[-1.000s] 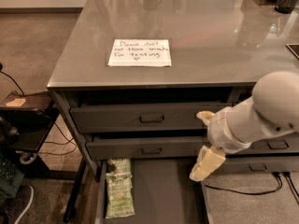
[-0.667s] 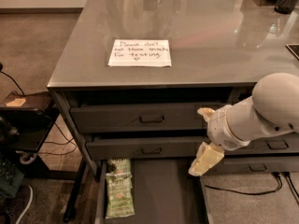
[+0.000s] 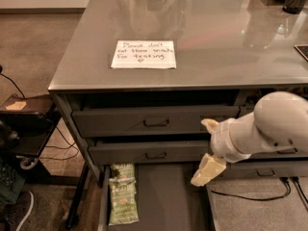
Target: Pick green jalapeno chip bag from bottom drawer and place on counter
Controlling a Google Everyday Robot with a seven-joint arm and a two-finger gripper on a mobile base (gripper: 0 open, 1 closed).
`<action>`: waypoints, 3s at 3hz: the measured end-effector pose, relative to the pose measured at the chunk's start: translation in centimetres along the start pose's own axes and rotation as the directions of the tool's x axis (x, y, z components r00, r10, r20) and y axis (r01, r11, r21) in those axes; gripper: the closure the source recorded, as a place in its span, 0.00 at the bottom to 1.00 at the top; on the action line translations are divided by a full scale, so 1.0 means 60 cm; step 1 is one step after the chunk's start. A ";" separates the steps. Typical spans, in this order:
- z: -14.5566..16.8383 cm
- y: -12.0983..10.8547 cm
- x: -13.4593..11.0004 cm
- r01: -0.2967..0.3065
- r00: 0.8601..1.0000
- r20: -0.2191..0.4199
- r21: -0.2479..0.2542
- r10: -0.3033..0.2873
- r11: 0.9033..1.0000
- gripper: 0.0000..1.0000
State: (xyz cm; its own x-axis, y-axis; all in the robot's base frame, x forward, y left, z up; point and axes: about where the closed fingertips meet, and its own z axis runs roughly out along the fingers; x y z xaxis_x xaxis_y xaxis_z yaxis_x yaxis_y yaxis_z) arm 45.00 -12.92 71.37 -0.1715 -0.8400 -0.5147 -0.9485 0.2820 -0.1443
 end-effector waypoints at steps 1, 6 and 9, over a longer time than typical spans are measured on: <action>0.117 0.016 0.016 0.004 0.998 0.063 -0.018 -0.002 1.000 0.00; 0.455 0.070 0.061 0.025 0.989 0.148 -0.172 0.000 0.985 0.00; 0.701 0.116 0.184 -0.018 0.967 0.246 -0.189 0.065 0.982 0.00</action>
Offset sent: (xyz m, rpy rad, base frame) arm 0.0345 0.1015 -0.2069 0.2012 0.0156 0.0911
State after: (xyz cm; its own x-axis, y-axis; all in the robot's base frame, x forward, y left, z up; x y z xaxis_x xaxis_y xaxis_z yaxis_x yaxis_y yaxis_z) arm 47.68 -0.74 29.16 -0.1617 -0.6801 -0.7150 -0.9786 0.2040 0.0272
